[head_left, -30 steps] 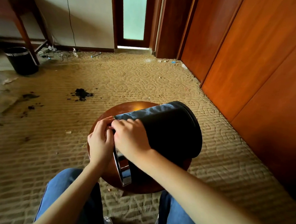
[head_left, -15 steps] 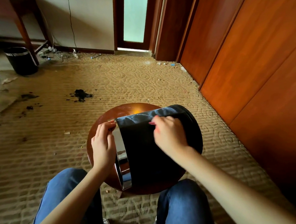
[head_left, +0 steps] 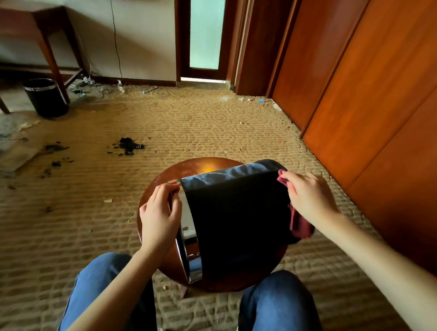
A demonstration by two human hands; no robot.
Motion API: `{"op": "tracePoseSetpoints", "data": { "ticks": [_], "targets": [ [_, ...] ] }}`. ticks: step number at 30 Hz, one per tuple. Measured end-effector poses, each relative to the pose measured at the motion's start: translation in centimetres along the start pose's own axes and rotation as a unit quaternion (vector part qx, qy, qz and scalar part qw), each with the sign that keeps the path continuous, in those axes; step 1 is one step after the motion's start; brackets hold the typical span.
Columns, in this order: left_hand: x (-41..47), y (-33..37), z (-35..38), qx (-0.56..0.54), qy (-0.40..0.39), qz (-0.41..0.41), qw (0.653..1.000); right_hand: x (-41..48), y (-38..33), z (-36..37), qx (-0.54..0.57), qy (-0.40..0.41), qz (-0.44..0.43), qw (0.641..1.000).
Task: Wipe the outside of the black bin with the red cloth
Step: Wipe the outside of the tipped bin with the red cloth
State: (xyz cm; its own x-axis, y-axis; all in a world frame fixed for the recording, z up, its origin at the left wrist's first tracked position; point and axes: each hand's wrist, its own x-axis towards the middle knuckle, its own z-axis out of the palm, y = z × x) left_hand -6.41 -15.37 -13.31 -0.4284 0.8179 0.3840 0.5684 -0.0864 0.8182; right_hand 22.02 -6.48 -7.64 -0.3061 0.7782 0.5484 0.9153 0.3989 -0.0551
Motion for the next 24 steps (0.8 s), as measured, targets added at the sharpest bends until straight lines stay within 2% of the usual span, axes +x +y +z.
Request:
{"op": "tracePoseSetpoints", "data": {
  "ticks": [2, 6, 8, 10, 12, 14, 17, 20, 24],
  "targets": [
    [-0.2, 0.4, 0.2, -0.011, 0.002, -0.018, 1.000, -1.4, -0.1, -0.1, 0.017, -0.015, 0.018, 1.000],
    [-1.2, 0.2, 0.5, -0.052, 0.005, -0.056, 0.997, -4.8, -0.7, 0.3, 0.062, 0.039, -0.033, 0.997],
    [-1.7, 0.4, 0.6, -0.070, 0.005, -0.050, 0.996, -4.4, -0.3, 0.0, 0.047, 0.066, -0.045, 0.996],
    [-2.3, 0.5, 0.5, -0.075, 0.004, -0.036, 0.996, -3.0, -0.4, -0.5, 0.019, 0.057, -0.047, 0.997],
    [-2.9, 0.5, 0.4, -0.080, 0.009, -0.019, 0.997, -0.8, -1.0, -1.0, -0.019, -0.010, -0.034, 0.999],
    [-3.3, 0.5, 0.4, -0.083, 0.012, -0.008, 0.996, 2.3, -1.8, -1.3, -0.049, -0.127, 0.018, 0.991],
    [-3.1, 0.5, 0.3, -0.081, 0.003, -0.011, 0.997, 5.5, -2.5, -0.6, -0.012, -0.231, 0.094, 0.968],
    [-1.7, 0.1, 0.1, -0.067, -0.019, -0.020, 0.997, 4.1, -2.2, -0.8, -0.006, -0.194, 0.072, 0.978],
    [-0.3, 0.3, 0.3, -0.103, -0.032, -0.066, 0.992, -2.5, -1.0, -1.9, 0.009, -0.042, -0.044, 0.998]
  ]
}}
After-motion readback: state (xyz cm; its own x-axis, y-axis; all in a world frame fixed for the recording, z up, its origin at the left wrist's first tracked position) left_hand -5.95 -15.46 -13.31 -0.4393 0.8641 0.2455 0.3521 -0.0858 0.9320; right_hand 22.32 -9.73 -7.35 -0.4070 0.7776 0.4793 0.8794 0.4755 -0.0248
